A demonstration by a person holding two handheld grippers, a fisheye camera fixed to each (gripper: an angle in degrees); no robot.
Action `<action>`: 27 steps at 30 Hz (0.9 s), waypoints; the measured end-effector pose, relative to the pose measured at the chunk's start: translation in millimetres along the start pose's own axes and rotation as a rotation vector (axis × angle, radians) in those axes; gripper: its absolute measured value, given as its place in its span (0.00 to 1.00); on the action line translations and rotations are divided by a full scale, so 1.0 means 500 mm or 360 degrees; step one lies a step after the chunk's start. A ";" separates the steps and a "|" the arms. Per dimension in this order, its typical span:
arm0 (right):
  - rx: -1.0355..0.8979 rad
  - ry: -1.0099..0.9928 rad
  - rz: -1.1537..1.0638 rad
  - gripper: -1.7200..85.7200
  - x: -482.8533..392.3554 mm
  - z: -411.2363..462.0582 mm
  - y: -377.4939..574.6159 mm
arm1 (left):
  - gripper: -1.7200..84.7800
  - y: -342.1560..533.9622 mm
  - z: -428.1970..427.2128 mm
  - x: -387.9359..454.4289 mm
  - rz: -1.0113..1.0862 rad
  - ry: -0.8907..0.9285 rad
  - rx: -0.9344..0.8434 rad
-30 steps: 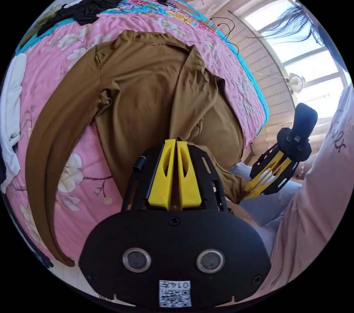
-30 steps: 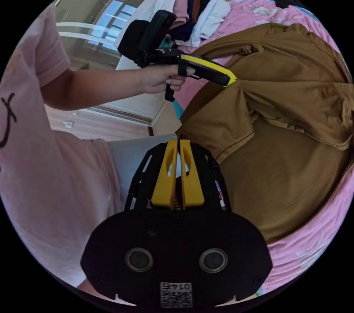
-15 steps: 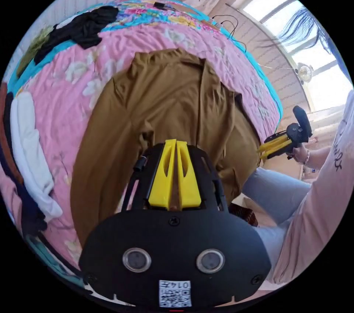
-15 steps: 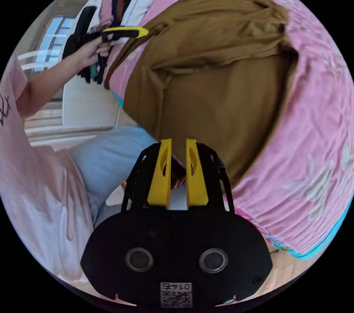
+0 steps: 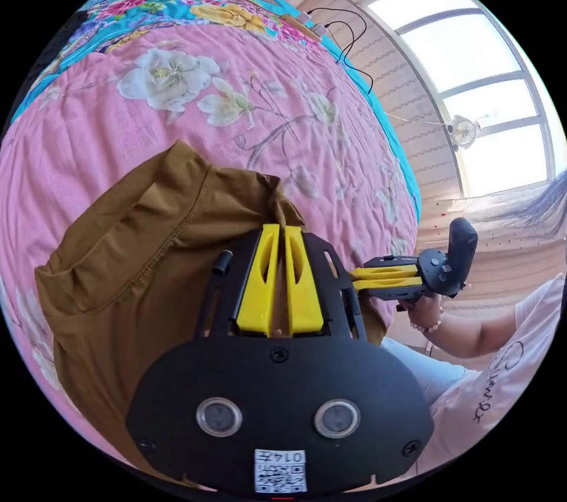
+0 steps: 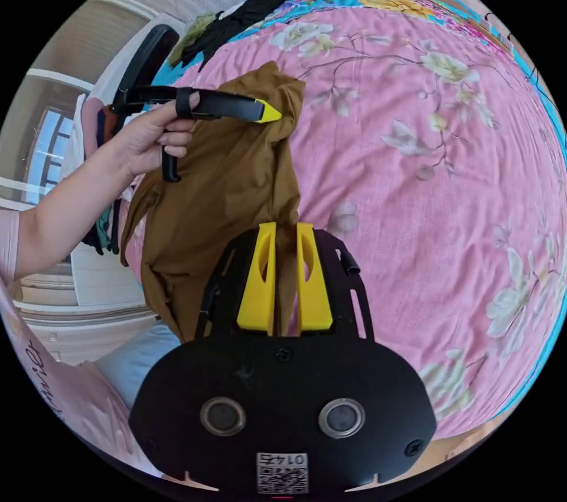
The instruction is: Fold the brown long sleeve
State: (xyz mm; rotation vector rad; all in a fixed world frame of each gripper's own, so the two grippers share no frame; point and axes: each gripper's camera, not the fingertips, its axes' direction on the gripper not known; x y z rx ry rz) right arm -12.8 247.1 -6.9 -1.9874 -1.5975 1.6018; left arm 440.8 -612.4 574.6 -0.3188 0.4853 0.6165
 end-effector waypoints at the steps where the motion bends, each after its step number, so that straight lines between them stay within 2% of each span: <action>1: 0.0109 -0.0054 0.0051 0.05 0.024 -0.025 0.005 | 0.01 -0.008 -0.009 0.006 0.0036 -0.0014 0.0030; 4: 0.0260 -0.0209 0.0197 0.03 0.087 -0.062 0.020 | 0.01 -0.028 -0.009 0.014 0.0096 -0.0026 0.0023; 7: 0.0284 -0.0237 0.0313 0.03 0.140 -0.044 0.021 | 0.01 -0.038 0.030 0.004 0.0089 -0.0076 -0.0055; 13: 0.0319 -0.0256 0.0391 0.02 0.202 0.009 0.025 | 0.06 0.017 0.020 -0.037 -0.0010 0.0146 -0.0025; 16: 0.0316 -0.0155 0.0341 0.02 0.210 0.024 0.018 | 0.09 0.072 -0.040 -0.015 0.0067 -0.0056 0.0039; 22: 0.0381 -0.0164 0.0286 0.03 0.245 0.038 0.022 | 0.09 0.341 -0.189 0.022 0.0169 -0.0531 0.0143; 27: 0.0596 -0.0019 0.0325 0.05 0.258 -0.010 0.081 | 0.09 0.587 -0.210 0.041 0.0033 -0.0463 0.0143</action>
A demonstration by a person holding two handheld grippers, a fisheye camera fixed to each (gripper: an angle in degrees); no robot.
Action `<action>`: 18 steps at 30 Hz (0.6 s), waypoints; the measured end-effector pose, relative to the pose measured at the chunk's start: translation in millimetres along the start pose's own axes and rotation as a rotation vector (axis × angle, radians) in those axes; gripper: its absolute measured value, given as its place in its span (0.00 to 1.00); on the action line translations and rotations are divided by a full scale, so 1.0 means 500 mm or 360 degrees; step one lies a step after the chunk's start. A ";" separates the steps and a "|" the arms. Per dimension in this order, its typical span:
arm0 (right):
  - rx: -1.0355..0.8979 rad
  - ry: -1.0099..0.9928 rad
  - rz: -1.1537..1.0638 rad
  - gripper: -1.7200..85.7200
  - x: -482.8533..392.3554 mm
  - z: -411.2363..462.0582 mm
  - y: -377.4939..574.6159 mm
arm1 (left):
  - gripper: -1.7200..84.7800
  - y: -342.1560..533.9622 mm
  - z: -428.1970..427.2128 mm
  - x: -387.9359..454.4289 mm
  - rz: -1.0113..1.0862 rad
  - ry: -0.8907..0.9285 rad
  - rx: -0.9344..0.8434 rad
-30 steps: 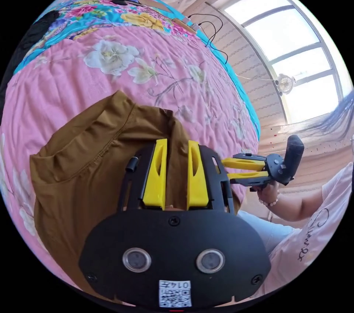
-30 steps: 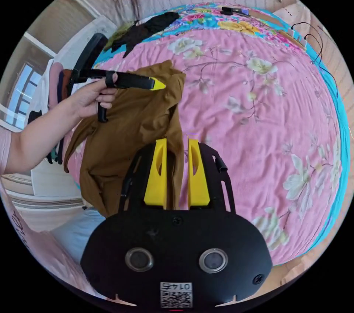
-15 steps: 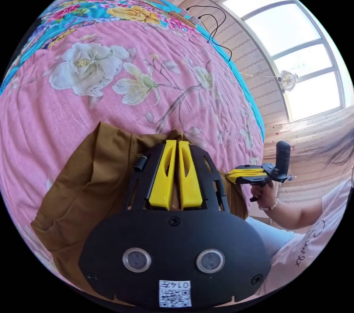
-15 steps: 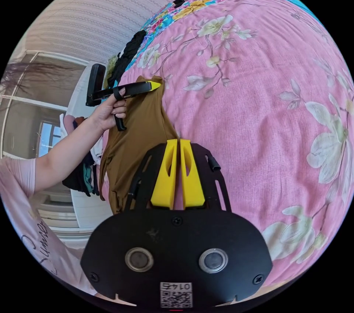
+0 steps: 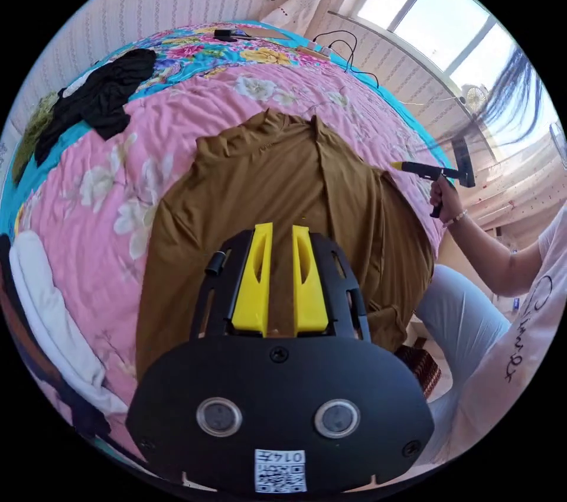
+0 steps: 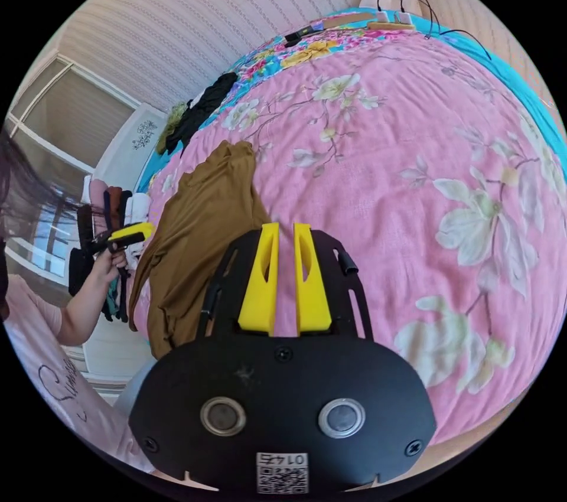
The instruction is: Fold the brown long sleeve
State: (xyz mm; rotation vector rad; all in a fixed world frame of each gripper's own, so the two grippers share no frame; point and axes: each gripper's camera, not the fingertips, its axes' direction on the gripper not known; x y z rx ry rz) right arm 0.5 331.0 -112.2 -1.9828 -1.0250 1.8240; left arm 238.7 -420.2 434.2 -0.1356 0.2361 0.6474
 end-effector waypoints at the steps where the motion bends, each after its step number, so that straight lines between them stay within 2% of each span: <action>1: 0.0044 -0.0045 -0.0036 0.05 -0.007 -0.017 0.025 | 0.09 0.033 -0.002 0.005 -0.0031 0.0019 -0.0016; 3: 0.0021 -0.0160 -0.0082 0.05 -0.026 -0.021 0.069 | 0.08 0.165 -0.010 0.030 -0.0196 0.0146 -0.0048; 8: -0.0488 -0.0525 -0.0295 0.06 -0.114 0.080 0.217 | 0.08 0.370 -0.006 0.110 -0.0418 0.0309 -0.0019; 12: -0.0807 -0.0575 -0.0433 0.10 -0.149 0.159 0.313 | 0.09 0.481 0.021 0.167 -0.0500 0.0321 0.0047; 14: -0.0762 -0.0412 -0.0641 0.09 -0.161 0.169 0.359 | 0.10 0.512 0.033 0.182 -0.0516 0.0346 0.0092; 16: -0.0653 -0.0365 -0.0669 0.09 -0.152 0.162 0.372 | 0.10 0.532 0.061 0.209 -0.0490 0.0308 0.0031; 18: -0.0675 -0.0390 -0.0607 0.08 -0.136 0.172 0.379 | 0.10 0.541 0.070 0.230 -0.0462 0.0263 0.0032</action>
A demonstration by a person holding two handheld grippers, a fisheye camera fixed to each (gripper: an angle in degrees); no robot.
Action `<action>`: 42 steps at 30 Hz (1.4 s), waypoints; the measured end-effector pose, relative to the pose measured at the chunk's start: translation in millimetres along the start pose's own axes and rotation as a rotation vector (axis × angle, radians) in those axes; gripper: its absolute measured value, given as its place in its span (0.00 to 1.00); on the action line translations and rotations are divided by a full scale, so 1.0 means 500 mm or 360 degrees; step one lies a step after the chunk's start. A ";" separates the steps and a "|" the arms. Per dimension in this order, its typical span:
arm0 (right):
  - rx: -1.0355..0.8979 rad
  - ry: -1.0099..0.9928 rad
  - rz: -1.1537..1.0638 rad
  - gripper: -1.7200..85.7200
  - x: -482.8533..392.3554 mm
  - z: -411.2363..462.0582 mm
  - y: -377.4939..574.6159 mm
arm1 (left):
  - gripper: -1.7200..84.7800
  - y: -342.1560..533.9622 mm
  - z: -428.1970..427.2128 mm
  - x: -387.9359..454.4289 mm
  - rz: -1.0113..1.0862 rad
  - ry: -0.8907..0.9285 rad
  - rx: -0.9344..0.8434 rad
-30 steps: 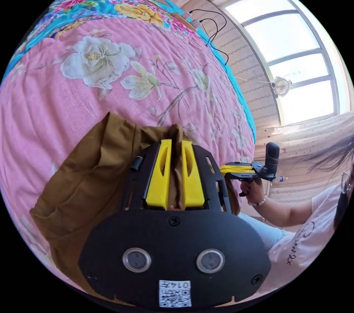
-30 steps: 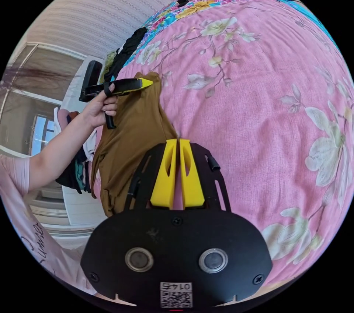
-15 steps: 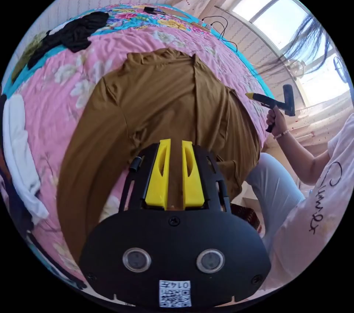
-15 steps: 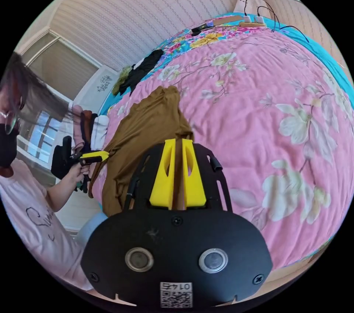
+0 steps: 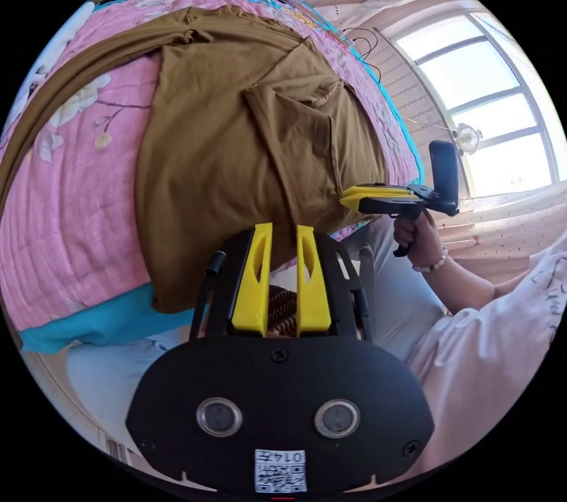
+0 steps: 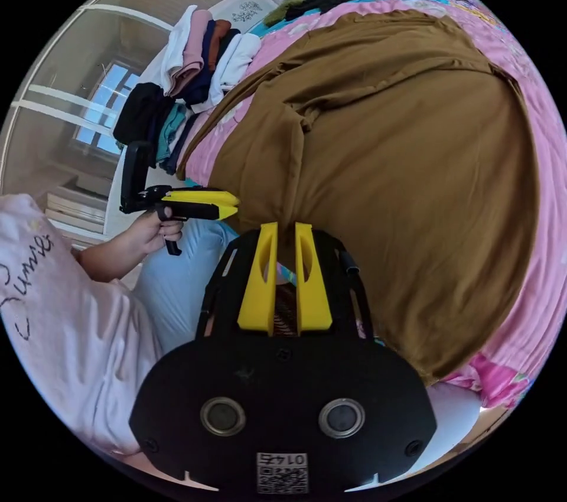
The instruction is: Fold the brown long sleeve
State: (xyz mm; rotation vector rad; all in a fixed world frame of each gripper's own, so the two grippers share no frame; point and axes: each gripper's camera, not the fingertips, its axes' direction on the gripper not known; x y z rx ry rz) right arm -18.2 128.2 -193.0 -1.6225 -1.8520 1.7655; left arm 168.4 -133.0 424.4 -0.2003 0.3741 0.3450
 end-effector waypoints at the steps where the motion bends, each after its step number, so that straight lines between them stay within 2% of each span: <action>1: 0.0008 -0.0053 0.0069 0.09 0.012 0.007 0.005 | 0.10 0.003 0.001 0.006 0.0014 -0.0033 0.0002; 2: 0.0016 -0.0130 0.0081 0.09 0.018 0.012 0.008 | 0.10 0.007 0.000 0.018 0.0054 -0.0087 -0.0007; 4: 0.0007 -0.0065 0.0118 0.08 0.028 0.023 0.010 | 0.08 0.019 0.003 0.027 0.0098 -0.0187 -0.0022; 8: -0.0007 -0.0034 0.0156 0.05 0.047 0.041 0.008 | 0.03 0.045 -0.015 0.017 0.0087 -0.0114 -0.0020; 12: 0.0043 -0.0085 0.0089 0.03 0.038 0.032 0.020 | 0.01 0.099 -0.081 0.041 0.0173 -0.0131 0.0085; 17: 0.0053 -0.0305 0.0040 0.03 0.057 0.064 0.030 | 0.01 0.150 -0.121 0.045 0.0227 -0.0155 0.0162; 21: 0.0057 -0.0363 0.0070 0.03 0.093 0.082 0.034 | 0.02 0.179 -0.123 0.025 0.0188 -0.0130 0.0147; 24: 0.0161 -0.0463 0.0152 0.03 0.142 0.078 0.040 | 0.07 0.197 -0.108 0.030 0.0211 -0.0104 0.0155; 28: 0.0295 -0.0432 0.0286 0.03 0.214 0.071 0.053 | 0.10 0.194 -0.059 0.047 0.0212 -0.0210 0.0121; 31: 0.0306 -0.0453 0.0339 0.03 0.255 0.086 0.054 | 0.09 0.186 -0.022 0.043 0.0203 -0.0258 0.0040; 34: 0.0272 -0.0441 0.0341 0.03 0.276 0.108 0.051 | 0.02 0.196 -0.028 0.037 0.0198 -0.0231 0.0054; 39: 0.0236 -0.0484 0.0339 0.03 0.307 0.150 0.047 | 0.02 0.230 -0.063 0.009 0.0109 -0.0062 0.0094; 42: 0.0222 -0.0506 0.0340 0.03 0.325 0.177 0.041 | 0.06 0.246 -0.083 0.011 0.0120 -0.0059 0.0151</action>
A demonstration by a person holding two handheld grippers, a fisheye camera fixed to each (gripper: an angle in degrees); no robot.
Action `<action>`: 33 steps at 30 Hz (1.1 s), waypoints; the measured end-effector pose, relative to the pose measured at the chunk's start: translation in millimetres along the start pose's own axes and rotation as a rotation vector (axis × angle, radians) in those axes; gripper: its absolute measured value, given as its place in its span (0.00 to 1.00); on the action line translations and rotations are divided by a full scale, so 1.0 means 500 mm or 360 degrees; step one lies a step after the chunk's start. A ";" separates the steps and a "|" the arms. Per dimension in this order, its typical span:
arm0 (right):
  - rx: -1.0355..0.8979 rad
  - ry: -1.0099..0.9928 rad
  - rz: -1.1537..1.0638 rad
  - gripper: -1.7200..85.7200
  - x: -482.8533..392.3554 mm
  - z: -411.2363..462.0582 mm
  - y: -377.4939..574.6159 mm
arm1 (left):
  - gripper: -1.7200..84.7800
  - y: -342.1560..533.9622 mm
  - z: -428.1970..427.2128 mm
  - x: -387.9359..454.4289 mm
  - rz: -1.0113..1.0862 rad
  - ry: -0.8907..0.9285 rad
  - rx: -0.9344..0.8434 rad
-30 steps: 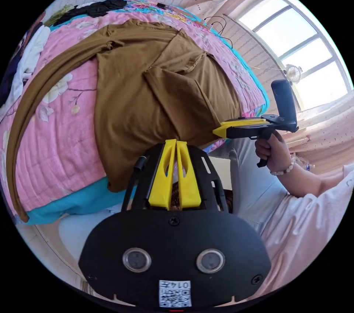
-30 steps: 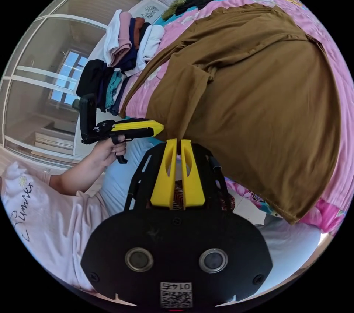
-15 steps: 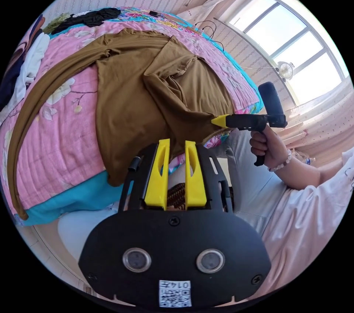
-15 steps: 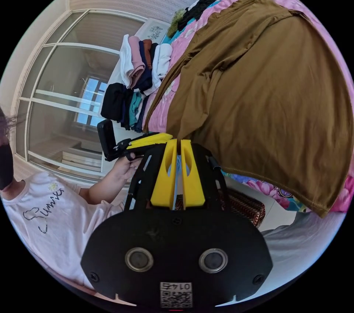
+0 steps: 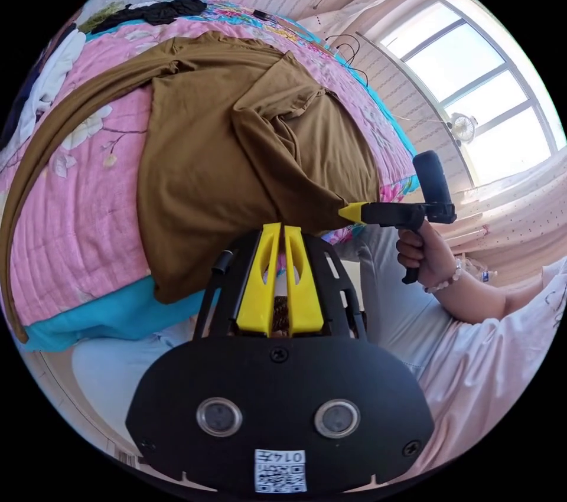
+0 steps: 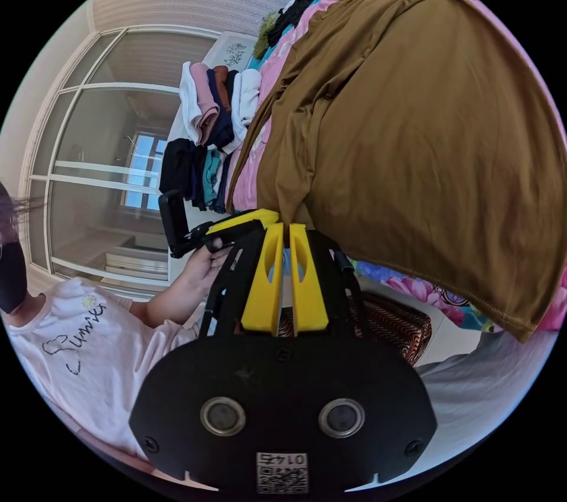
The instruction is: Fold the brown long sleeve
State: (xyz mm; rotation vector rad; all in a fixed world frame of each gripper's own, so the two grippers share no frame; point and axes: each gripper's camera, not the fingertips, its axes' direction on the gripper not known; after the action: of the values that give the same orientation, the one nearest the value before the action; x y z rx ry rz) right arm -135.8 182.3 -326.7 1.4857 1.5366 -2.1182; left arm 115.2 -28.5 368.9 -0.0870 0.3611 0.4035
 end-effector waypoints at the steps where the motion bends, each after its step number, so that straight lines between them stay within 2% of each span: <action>1: -0.0002 0.0006 -0.0006 0.03 0.007 0.008 -0.002 | 0.06 0.001 -0.001 0.002 0.0007 0.0004 0.0004; 5: 0.0005 0.0010 -0.0001 0.03 0.036 0.032 -0.008 | 0.09 0.003 0.035 0.007 0.0008 -0.0054 -0.0075; 9: 0.0017 0.0010 0.0011 0.03 0.062 0.054 -0.011 | 0.02 0.008 0.039 0.010 0.0032 -0.0102 -0.0057; 13: 0.0022 -0.0011 -0.0001 0.03 0.079 0.079 -0.010 | 0.01 0.036 -0.024 0.007 0.0032 -0.0001 -0.0035; 21: -0.0203 -0.0124 -0.0186 0.03 0.053 0.228 -0.014 | 0.01 0.087 -0.173 -0.041 0.0033 -0.0134 0.0035; 28: -0.0386 -0.0087 -0.0300 0.03 0.023 0.393 -0.034 | 0.01 0.089 -0.202 -0.090 0.0038 -0.0347 -0.0062; 33: -0.0517 -0.0042 -0.0314 0.02 0.027 0.500 -0.043 | 0.01 0.095 -0.206 -0.124 0.0005 -0.0371 -0.0088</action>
State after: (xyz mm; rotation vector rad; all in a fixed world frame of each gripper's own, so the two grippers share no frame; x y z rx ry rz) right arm -311.4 2.7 -324.1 1.2358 1.9748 -1.8530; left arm 9.5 -23.7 294.6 -0.0926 0.1206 0.4223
